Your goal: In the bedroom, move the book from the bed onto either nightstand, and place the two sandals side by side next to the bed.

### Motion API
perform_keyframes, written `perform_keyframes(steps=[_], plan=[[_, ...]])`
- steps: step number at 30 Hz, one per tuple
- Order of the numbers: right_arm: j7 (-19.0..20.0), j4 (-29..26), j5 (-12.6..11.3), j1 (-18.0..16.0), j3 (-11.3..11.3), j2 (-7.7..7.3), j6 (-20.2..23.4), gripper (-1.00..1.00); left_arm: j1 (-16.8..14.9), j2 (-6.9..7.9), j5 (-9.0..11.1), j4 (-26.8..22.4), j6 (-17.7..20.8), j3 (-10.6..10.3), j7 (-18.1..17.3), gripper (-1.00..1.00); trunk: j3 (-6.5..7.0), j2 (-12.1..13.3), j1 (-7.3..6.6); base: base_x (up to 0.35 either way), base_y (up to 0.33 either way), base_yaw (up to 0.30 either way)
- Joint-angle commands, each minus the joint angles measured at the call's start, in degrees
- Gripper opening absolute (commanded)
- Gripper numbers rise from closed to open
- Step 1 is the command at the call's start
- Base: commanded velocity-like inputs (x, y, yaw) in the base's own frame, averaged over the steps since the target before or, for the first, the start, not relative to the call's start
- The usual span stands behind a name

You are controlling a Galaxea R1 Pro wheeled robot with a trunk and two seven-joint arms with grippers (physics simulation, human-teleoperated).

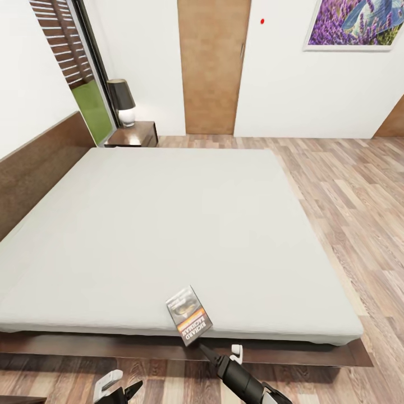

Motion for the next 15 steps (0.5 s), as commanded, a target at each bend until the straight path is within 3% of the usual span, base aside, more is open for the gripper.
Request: perform_keyframes(steps=[1, 15], plan=[[0.21, 0.01, 0.23, -0.02, -0.44, 0.00, 0.33, 1.00, -0.02, -0.02, 0.48, 0.00, 0.61, 0.15, -0.23, 1.00, -0.23, -0.44, 0.23, 0.000, 0.000, 0.000], [0.68, -0.06, 0.23, -0.01, -0.44, -0.02, 0.41, 1.00, -0.02, -0.02, 0.48, -0.01, 0.63, 0.12, -0.23, 1.00, -2.74, -6.06, 3.30, 0.000, 0.000, 0.000]])
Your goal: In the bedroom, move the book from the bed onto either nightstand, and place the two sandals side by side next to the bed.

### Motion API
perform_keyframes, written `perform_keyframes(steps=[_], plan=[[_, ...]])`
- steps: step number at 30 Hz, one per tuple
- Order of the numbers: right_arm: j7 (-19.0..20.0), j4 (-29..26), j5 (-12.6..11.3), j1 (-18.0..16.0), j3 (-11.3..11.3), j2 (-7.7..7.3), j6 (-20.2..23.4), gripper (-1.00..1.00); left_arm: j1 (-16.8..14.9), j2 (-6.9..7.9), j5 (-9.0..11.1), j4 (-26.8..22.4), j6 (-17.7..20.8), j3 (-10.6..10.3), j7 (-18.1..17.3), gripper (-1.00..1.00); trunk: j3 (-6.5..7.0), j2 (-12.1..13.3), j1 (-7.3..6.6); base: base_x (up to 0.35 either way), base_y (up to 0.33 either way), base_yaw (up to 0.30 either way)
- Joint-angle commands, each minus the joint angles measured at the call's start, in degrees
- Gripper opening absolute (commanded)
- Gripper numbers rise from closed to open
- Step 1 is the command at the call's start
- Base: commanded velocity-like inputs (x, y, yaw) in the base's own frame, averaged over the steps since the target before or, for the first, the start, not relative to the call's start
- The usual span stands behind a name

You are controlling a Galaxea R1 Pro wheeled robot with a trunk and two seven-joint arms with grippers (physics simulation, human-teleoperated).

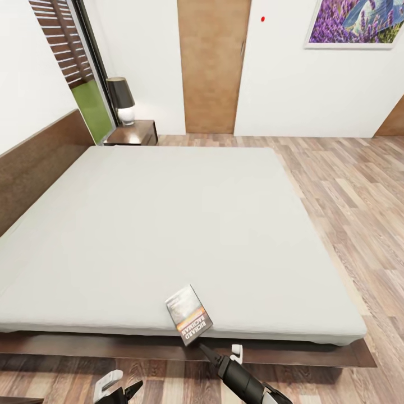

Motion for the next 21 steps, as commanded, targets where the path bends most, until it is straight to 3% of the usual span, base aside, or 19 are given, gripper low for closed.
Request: perform_keyframes(steps=[1, 5, 7, 21], plan=[[0.98, 0.00, 0.23, -0.03, -0.44, 0.03, 0.35, 1.00, -0.02, -0.02, 0.48, 0.00, 0.60, 0.17, -0.23, 1.00, -0.22, -0.44, 0.23, 0.000, 0.000, 0.000], [7.64, 0.06, 0.23, -0.04, -0.39, 0.07, 0.39, 1.00, -0.02, 0.00, 0.48, 0.01, 0.60, 0.17, -0.23, 1.00, -0.94, -2.04, 1.10, 0.000, 0.000, 0.000], [8.89, 0.07, 0.23, -0.04, -0.37, 0.07, 0.41, 1.00, -0.02, 0.00, 0.48, 0.01, 0.60, 0.17, -0.23, 1.00, -1.30, -2.85, 1.54, 0.000, 0.000, 0.000], [9.67, 0.08, 0.23, -0.04, -0.40, 0.09, 0.35, 1.00, -0.02, -0.06, 0.48, 0.01, 0.60, 0.17, -0.23, 1.00, -3.81, -8.46, 4.62, 0.000, 0.000, 0.000]])
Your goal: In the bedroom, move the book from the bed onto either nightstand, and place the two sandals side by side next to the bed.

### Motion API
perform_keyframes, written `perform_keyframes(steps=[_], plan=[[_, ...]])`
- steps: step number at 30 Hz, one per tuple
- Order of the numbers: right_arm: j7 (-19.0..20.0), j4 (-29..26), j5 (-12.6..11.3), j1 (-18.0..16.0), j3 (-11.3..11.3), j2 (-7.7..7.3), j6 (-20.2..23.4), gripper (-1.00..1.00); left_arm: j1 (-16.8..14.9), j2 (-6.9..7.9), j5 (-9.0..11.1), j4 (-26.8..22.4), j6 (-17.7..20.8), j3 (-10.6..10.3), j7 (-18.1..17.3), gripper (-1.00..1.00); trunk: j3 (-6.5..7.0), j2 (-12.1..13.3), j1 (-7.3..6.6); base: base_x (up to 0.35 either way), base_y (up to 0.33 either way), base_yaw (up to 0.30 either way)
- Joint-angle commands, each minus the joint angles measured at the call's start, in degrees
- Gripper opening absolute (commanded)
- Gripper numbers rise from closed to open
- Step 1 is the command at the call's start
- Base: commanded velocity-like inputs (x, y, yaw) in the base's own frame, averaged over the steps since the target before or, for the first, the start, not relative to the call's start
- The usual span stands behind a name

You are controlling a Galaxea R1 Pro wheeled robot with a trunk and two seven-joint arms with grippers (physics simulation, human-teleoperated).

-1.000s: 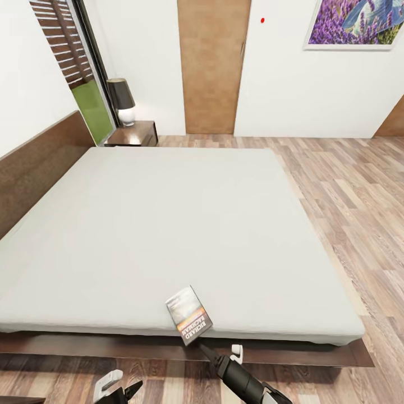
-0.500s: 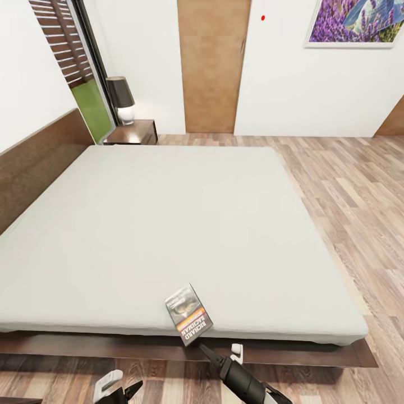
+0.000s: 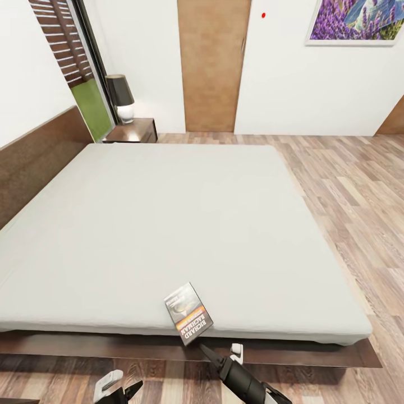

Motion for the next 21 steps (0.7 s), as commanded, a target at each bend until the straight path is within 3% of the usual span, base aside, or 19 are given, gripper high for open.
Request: perform_keyframes(steps=[1, 21], plan=[[0.20, 0.01, 0.29, -0.02, -0.45, 0.01, 0.33, 1.00, -0.02, -0.01, 0.48, 0.00, 0.60, 0.17, -0.23, 1.00, -0.22, -0.44, 0.22, 0.000, 0.000, 0.000], [0.15, 0.01, 0.29, -0.03, -0.44, 0.02, 0.33, 1.00, -0.02, -0.02, 0.49, 0.00, 0.60, 0.17, -0.23, 1.00, -3.81, -8.46, 4.62, 0.000, 0.000, 0.000]])
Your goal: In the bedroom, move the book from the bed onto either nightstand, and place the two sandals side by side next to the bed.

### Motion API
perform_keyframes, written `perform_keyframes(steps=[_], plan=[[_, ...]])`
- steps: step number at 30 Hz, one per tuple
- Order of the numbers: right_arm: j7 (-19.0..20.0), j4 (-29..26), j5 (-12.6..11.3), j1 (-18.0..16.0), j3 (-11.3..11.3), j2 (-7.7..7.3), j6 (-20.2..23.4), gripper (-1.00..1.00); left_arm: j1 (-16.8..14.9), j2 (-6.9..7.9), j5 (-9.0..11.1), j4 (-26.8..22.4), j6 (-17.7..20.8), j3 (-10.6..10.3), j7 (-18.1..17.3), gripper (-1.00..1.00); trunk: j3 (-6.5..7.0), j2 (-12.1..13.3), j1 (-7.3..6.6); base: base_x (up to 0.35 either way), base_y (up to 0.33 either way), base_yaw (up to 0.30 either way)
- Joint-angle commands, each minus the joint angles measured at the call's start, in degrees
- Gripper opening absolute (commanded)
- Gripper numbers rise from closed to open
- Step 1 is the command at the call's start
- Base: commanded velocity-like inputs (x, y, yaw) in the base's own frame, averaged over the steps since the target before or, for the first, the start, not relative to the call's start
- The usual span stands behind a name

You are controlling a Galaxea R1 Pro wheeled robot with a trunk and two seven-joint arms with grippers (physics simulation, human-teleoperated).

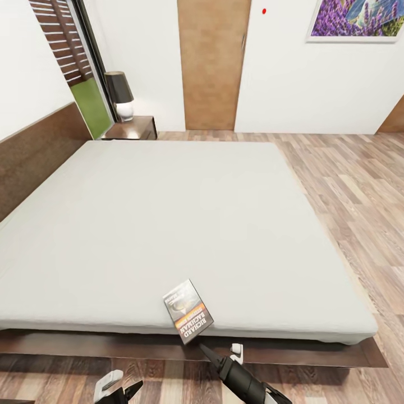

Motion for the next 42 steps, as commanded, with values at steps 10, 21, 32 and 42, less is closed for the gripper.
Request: perform_keyframes(steps=[10, 21, 32, 42], plan=[[0.19, 0.01, 0.29, -0.01, -0.49, -0.03, 0.34, 1.00, -0.02, 0.00, 0.51, 0.00, 0.60, 0.17, -0.23, 1.00, -1.84, -4.04, 2.20, 0.000, 0.000, 0.000], [0.17, 0.01, 0.29, -0.01, -0.49, -0.05, 0.34, 1.00, -0.02, 0.00, 0.54, 0.00, 0.60, 0.17, -0.23, 1.00, -3.81, -8.46, 4.62, 0.000, 0.000, 0.000], [0.22, 0.01, 0.29, -0.02, -0.49, -0.05, 0.34, 1.00, -0.02, -0.01, 0.52, 0.00, 0.60, 0.17, -0.23, 1.00, -5.79, -12.87, 7.03, 0.000, 0.000, 0.000], [0.17, 0.01, 0.29, -0.02, -0.50, -0.05, 0.34, 1.00, -0.02, -0.01, 0.52, 0.00, 0.60, 0.17, -0.23, 1.00, -7.58, -16.88, 9.23, 0.000, 0.000, 0.000]])
